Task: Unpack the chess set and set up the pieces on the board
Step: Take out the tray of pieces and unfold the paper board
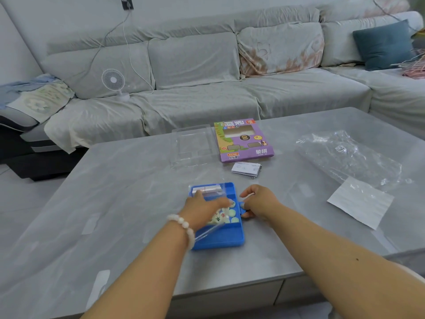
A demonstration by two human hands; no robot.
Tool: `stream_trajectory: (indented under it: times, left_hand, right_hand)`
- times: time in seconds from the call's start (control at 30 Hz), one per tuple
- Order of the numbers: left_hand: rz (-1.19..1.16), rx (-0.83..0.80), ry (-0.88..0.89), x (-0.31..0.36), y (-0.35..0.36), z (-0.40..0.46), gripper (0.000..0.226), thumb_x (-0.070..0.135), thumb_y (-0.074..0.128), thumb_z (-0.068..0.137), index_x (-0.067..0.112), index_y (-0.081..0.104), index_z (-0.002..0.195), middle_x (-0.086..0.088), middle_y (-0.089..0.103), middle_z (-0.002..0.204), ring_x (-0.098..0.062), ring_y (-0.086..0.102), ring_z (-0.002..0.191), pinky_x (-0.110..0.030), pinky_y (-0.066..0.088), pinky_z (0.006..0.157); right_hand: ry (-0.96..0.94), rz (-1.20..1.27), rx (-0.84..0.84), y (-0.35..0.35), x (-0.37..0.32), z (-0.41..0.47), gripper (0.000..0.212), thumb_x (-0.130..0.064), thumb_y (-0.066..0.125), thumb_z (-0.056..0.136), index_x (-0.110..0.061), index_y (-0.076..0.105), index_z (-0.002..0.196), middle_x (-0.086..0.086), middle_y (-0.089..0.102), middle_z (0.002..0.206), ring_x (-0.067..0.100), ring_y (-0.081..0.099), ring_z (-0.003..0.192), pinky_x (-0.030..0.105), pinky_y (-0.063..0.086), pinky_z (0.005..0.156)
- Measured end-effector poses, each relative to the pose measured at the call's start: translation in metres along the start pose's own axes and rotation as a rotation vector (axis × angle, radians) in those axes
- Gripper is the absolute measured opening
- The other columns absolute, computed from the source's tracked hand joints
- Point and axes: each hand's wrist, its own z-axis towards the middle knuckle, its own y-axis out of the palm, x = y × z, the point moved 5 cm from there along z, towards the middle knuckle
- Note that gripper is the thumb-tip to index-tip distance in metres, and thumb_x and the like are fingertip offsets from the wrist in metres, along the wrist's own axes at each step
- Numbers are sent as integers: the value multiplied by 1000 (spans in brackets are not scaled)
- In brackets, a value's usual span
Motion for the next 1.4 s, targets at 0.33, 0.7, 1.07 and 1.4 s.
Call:
stream_trajectory:
  times: [0.33,0.7,1.07,1.4]
  left_hand:
    - [-795,119,-89,-64,-110,-23,33,19,44,94,6,51,124,-26,59,115,-43,62,98,-49,55,74]
    - [-692,313,-27,-91,-118,-10,23,13,38,100,3,48,118,-21,63,93,-34,64,77,-29,56,48]
    - [-624,650,-84,-139,-182,17,29,14,45,98,-3,51,121,-16,59,90,-20,58,58,-15,44,32]
    - [-460,848,-206,-182,-283,45,14,1,56,87,15,55,85,20,55,38,8,50,31,-14,42,29]
  right_hand:
    - [-54,-213,105,7,-3,10,18,-9,62,87,-21,54,98,6,67,104,14,64,77,22,52,59]
    - [-572,-861,204,55,-70,18,38,-25,55,91,-26,50,129,3,54,125,22,47,118,34,41,95]
    - [-439,-117,278,42,-71,22,14,-18,56,91,-13,67,99,3,63,83,18,52,73,25,40,66]
    - [-289,43,128,59,-48,14,13,-13,54,91,-17,67,88,3,66,82,17,55,71,30,48,72]
